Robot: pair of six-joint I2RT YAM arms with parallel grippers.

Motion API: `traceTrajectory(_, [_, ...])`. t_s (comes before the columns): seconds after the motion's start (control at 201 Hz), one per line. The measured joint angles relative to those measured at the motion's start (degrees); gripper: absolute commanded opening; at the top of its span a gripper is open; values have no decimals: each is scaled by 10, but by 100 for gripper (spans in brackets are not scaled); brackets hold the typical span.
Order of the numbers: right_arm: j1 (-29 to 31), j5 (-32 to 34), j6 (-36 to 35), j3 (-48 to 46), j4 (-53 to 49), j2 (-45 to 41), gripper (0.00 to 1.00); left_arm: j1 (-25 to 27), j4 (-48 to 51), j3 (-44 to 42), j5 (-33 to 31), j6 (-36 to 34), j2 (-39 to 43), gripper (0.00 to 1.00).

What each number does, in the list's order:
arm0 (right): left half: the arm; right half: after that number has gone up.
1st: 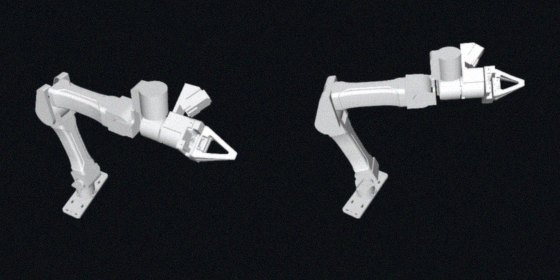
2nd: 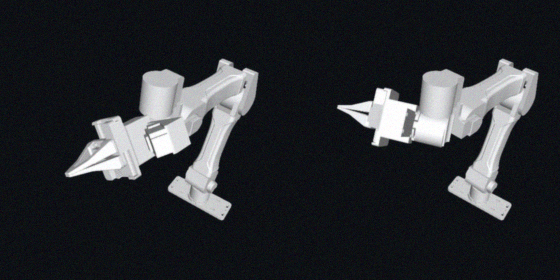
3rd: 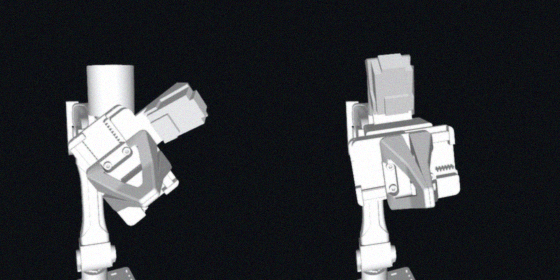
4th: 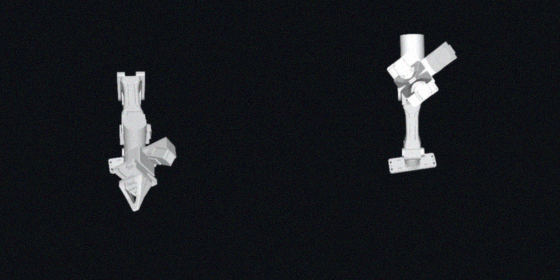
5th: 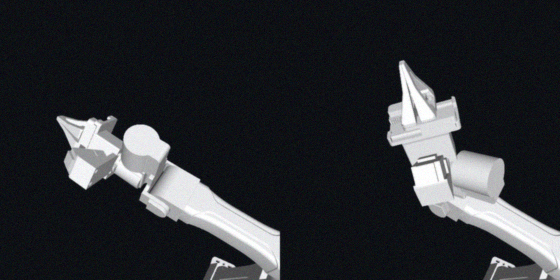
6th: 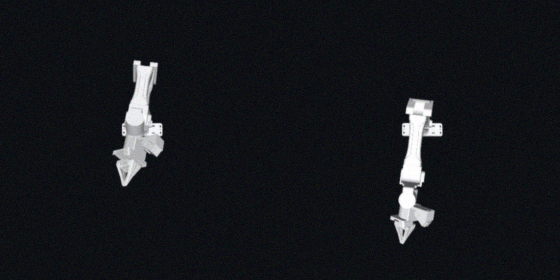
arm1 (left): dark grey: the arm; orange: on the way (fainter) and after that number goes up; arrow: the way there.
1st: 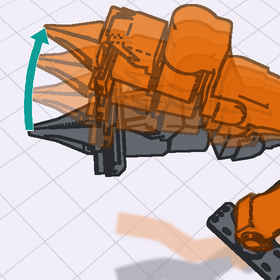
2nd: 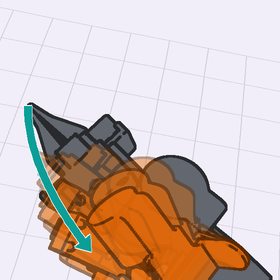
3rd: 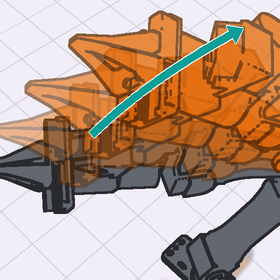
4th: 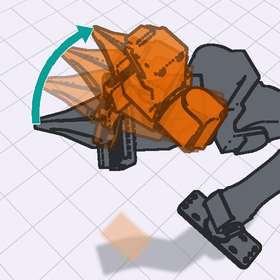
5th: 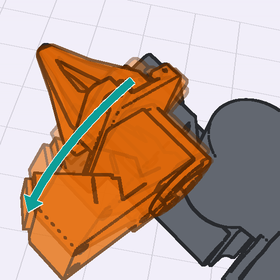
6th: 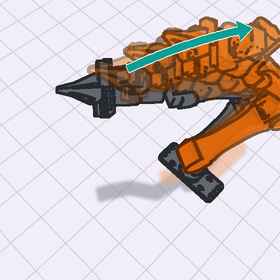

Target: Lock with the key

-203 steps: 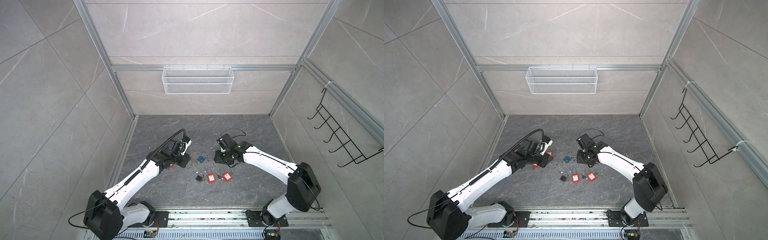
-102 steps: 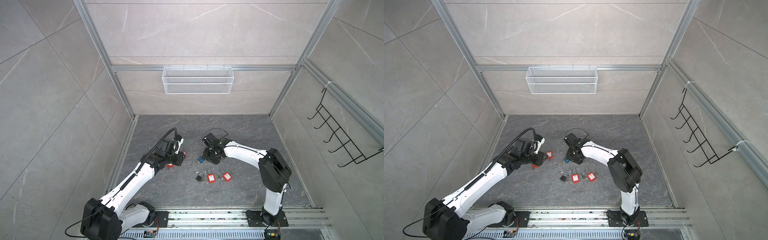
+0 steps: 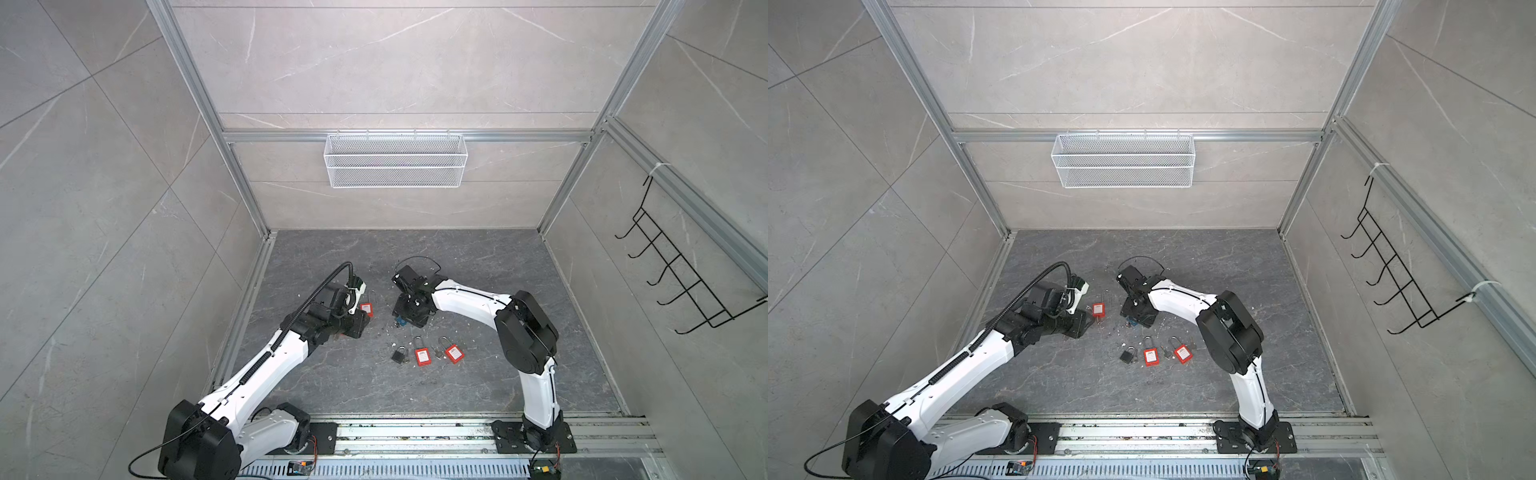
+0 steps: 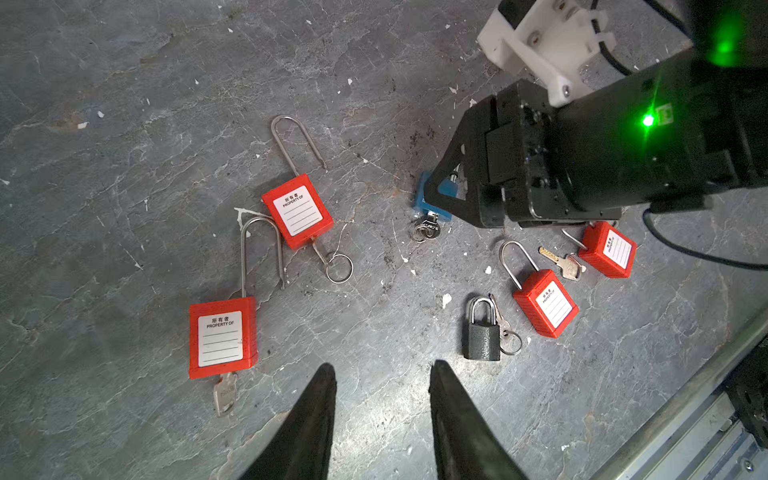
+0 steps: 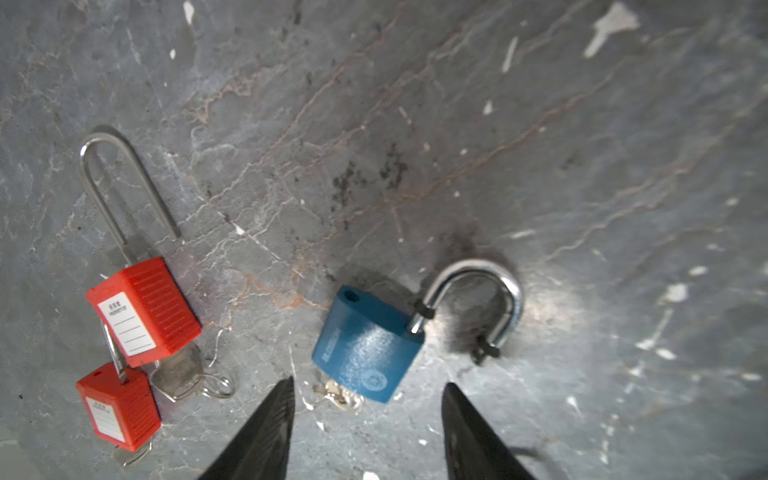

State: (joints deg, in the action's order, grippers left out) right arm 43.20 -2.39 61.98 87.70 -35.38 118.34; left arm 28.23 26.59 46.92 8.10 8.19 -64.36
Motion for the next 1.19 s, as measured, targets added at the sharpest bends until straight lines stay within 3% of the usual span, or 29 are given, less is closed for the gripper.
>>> traceTrajectory(0.204, [0, 1, -3, 30, -24, 30, 59, 0, 1, -7, 5, 0, 5, 41])
traceTrajectory(0.508, [0, 22, -65, 110, -103, 77, 58, 0, 1, -7, 10, -1, 7, 41])
traceTrajectory(0.996, [0, 31, -223, 243, -222, 155, 47, 0, 2, -8, 10, -5, 9, 41])
traceTrajectory(1.195, [4, 42, -324, 260, -242, 159, 42, 0, 3, -8, 10, -7, 9, 41])
